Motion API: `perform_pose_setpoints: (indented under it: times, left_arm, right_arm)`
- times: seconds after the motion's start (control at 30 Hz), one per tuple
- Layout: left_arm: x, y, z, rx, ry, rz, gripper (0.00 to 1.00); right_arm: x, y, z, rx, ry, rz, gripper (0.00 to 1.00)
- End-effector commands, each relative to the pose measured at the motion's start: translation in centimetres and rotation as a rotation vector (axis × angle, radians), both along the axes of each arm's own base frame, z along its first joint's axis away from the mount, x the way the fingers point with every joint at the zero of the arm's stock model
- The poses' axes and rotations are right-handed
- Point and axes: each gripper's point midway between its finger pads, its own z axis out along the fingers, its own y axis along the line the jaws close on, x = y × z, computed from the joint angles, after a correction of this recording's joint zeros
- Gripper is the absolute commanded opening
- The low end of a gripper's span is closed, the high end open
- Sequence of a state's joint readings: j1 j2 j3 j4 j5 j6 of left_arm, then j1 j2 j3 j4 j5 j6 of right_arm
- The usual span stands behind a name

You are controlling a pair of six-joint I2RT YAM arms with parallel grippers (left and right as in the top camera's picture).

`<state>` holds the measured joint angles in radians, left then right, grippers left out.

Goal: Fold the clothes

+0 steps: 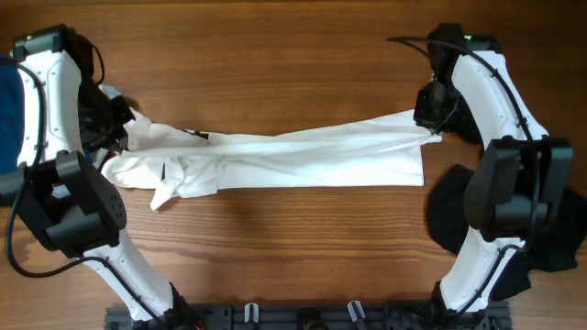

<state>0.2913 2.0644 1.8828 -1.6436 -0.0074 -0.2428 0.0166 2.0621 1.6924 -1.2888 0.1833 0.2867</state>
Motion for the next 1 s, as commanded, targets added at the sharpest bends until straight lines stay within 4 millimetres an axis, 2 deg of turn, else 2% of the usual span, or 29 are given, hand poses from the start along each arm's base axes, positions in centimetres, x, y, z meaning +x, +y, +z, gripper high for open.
perform_pose_setpoints:
  times: [0.0, 0.07, 0.1, 0.33, 0.5, 0.7, 0.8, 0.9, 0.97]
  left_arm:
    - [-1.2, 1.3, 0.5, 0.072, 0.040, 0.034, 0.04]
    - [-1.7, 1.6, 0.7, 0.098, 0.062, 0.043, 0.06]
    - [-1.7, 1.6, 0.7, 0.098, 0.061, 0.043, 0.17]
    - [-1.6, 1.6, 0.6, 0.100, 0.057, 0.042, 0.22]
    - [0.2, 1.0, 0.2, 0.077, -0.015, 0.045, 0.24]
    - [3.5, -0.8, -0.3, 0.056, -0.138, 0.007, 0.32]
    - [4.3, -1.9, -0.3, 0.044, -0.161, -0.016, 0.34]
    - [4.8, -3.0, -0.4, 0.041, -0.173, -0.048, 0.35]
    - [5.0, -3.7, -0.4, 0.040, -0.179, -0.068, 0.36]
  right_arm:
    - [-0.3, 0.0, 0.7, 0.008, -0.006, 0.021, 0.16]
    - [-0.3, 0.0, 0.7, 0.009, 0.001, 0.041, 0.22]
    - [-0.4, 0.0, 0.7, 0.010, 0.005, 0.047, 0.24]
    - [-0.9, 0.5, 0.7, 0.045, 0.027, 0.069, 0.27]
    - [-0.5, 2.3, 0.5, 0.159, 0.015, 0.112, 0.33]
    - [-0.5, 2.7, 0.4, 0.201, 0.009, 0.106, 0.35]
    - [-0.4, 4.2, 0.7, 0.370, -0.006, 0.160, 0.36]
    - [-0.2, 3.3, 0.9, 0.424, -0.024, 0.120, 0.37]
    - [-0.2, 3.9, 1.1, 0.484, -0.034, 0.197, 0.41]
